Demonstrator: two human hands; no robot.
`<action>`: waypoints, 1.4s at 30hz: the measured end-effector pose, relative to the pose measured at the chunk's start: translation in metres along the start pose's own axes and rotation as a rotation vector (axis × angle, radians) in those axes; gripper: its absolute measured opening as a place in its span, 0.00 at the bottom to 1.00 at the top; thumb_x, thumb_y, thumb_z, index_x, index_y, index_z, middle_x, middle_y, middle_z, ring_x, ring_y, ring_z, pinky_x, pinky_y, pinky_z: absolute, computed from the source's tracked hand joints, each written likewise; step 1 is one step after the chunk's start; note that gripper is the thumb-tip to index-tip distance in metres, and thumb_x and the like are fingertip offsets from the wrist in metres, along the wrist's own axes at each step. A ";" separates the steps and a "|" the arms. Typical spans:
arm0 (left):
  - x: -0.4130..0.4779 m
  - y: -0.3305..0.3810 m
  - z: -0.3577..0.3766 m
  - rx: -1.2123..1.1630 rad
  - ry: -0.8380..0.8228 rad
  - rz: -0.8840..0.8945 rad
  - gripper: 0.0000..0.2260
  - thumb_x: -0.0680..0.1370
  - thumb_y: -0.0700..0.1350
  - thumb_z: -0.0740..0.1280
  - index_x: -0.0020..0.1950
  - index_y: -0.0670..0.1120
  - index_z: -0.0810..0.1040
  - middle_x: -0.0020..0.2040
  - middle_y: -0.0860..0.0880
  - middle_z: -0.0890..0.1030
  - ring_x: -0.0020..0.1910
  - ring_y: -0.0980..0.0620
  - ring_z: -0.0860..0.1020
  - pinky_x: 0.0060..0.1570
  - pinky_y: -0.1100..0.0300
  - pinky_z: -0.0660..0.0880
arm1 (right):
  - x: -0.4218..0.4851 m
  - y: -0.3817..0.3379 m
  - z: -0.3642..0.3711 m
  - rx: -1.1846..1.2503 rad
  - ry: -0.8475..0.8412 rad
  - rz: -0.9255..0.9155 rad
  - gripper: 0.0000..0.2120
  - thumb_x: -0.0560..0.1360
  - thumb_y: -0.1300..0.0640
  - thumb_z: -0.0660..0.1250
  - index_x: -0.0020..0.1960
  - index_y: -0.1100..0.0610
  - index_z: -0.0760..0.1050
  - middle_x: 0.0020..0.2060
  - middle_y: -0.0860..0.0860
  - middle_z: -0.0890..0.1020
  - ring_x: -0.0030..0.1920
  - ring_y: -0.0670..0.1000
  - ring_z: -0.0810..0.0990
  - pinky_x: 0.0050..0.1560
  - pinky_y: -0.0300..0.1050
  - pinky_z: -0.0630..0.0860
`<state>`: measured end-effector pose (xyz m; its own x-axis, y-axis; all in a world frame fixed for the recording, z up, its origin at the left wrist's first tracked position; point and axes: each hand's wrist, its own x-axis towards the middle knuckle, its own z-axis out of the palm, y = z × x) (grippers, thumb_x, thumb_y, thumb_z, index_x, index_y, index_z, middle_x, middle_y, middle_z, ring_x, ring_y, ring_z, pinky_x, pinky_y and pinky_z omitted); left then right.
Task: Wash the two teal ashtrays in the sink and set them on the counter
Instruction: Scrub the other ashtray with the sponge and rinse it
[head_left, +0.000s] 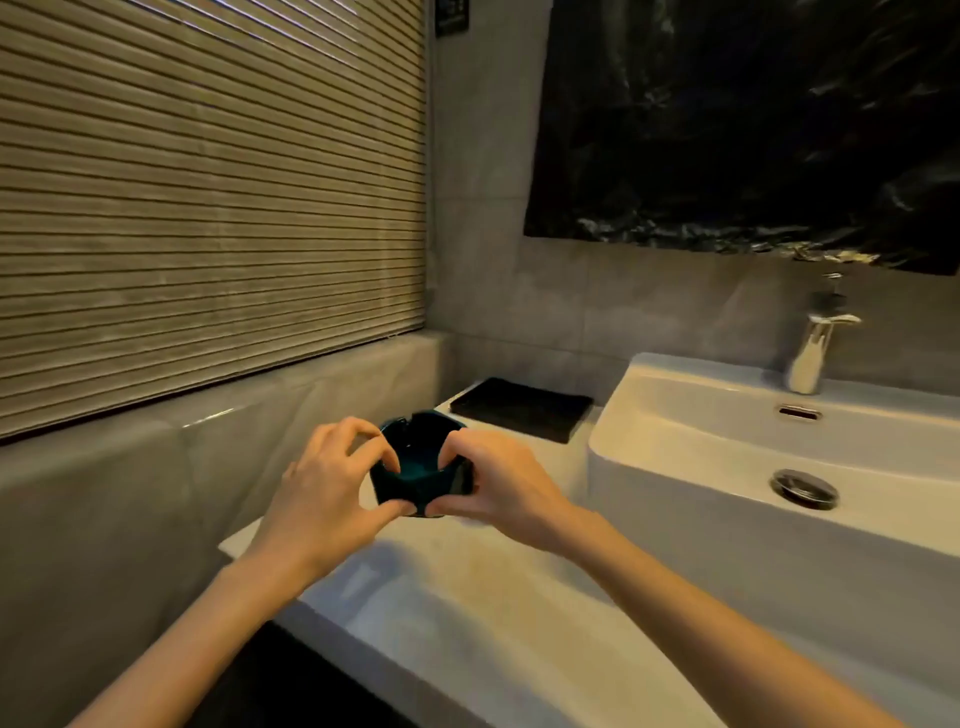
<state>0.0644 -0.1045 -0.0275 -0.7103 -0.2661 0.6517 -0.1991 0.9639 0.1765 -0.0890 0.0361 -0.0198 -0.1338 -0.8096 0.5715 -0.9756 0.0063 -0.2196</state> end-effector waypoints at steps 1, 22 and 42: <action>-0.003 -0.008 0.004 -0.007 -0.006 -0.037 0.16 0.65 0.57 0.76 0.48 0.53 0.77 0.56 0.54 0.72 0.59 0.52 0.69 0.50 0.51 0.75 | 0.004 0.001 0.011 0.021 0.000 0.015 0.16 0.66 0.49 0.77 0.45 0.53 0.72 0.40 0.43 0.74 0.39 0.43 0.69 0.35 0.33 0.61; -0.037 -0.074 0.055 -0.053 -0.092 -0.313 0.16 0.68 0.57 0.73 0.53 0.57 0.75 0.59 0.58 0.73 0.64 0.54 0.65 0.53 0.57 0.71 | 0.026 0.011 0.101 0.151 -0.144 0.179 0.17 0.68 0.46 0.75 0.47 0.52 0.72 0.43 0.45 0.76 0.39 0.45 0.70 0.35 0.32 0.64; -0.002 -0.050 0.047 -0.161 -0.081 -0.254 0.23 0.73 0.58 0.68 0.67 0.58 0.69 0.64 0.57 0.70 0.67 0.55 0.63 0.60 0.57 0.67 | -0.005 0.055 0.051 0.034 -0.095 0.333 0.17 0.76 0.50 0.67 0.64 0.49 0.71 0.64 0.43 0.66 0.63 0.45 0.69 0.63 0.42 0.71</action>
<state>0.0440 -0.1523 -0.0725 -0.7045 -0.4917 0.5119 -0.2723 0.8532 0.4447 -0.1328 0.0108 -0.0755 -0.4255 -0.8176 0.3880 -0.8745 0.2613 -0.4085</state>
